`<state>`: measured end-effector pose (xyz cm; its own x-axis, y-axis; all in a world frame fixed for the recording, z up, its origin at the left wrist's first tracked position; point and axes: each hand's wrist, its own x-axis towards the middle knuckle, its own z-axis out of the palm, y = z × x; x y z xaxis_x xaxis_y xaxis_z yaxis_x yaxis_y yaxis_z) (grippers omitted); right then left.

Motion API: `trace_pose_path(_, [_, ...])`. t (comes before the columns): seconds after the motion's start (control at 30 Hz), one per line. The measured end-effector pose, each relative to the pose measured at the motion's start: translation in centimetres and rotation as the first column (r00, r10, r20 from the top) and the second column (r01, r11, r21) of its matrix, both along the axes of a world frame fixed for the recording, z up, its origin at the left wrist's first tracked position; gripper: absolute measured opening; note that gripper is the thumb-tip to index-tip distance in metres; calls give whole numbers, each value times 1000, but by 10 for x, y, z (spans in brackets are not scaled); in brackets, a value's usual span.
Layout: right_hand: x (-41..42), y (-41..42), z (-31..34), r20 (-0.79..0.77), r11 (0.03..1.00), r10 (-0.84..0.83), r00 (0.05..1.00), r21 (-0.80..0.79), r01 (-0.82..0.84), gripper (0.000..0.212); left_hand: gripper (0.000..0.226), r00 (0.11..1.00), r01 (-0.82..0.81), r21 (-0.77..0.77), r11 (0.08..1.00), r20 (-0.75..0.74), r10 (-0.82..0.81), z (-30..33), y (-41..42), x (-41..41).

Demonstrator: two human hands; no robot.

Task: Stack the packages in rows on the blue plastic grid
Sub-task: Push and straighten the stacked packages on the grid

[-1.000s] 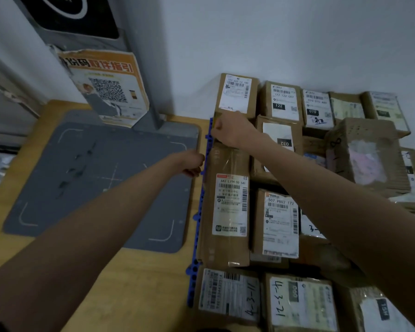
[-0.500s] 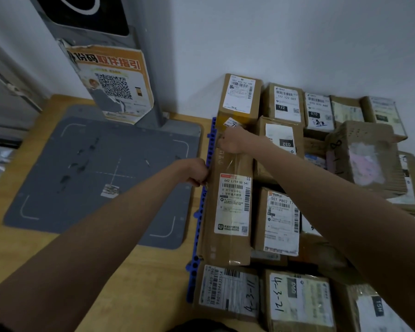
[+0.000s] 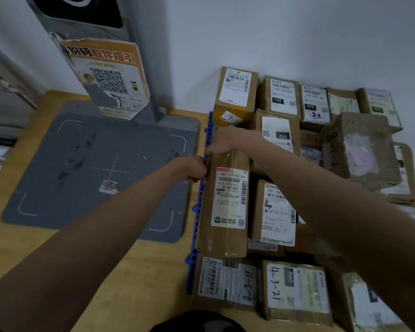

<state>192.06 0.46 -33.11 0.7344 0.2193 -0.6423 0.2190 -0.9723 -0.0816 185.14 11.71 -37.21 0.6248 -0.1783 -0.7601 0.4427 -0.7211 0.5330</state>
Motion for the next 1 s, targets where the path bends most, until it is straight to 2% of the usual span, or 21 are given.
trace_pose_path(0.1, [-3, 2, 2, 21, 1000, -3, 1000, -14, 3, 37, 36, 1000, -7, -7, 1000, 4, 7, 1, -1, -2])
trace_pose_path(0.33, [-3, 0, -1, 29, 1000, 17, 999, -5, -17, 43, 25, 1000, -10, -40, 999, -12, 10, 2, -2, -9])
trace_pose_path(0.5, [-9, -2, 4, 55, 1000, 12, 998, 4, -12, 47, 38, 999, -5, -42, 999, -45, 3, 5, 3, -18])
trace_pose_path(0.67, [-18, -5, 8, 80, 999, -11, 997, 31, 8, 54, 38, 999, 14, -40, 999, -49, -16, 14, 0, -25])
trace_pose_path(0.77, [-27, -8, 12, 103, 995, -71, 992, 76, 63, 52, 39, 999, 27, -52, 998, -33, -29, 13, 2, -30])
trace_pose_path(0.83, [-35, -11, 19, 142, 991, -111, 984, 84, 100, 51, 35, 998, 54, -47, 997, -38, -56, 13, 5, -36])
trace_pose_path(0.9, [-46, -12, 29, 216, 986, -147, 965, 116, 124, 55, 20, 991, 130, 22, 991, -31, -129, 16, 8, -44])
trace_pose_path(1.0, [-69, -12, 42, 336, 976, -168, 927, 189, 108, 63, 17, 965, 262, 118, 958, -46, -258, 20, 12, -56])
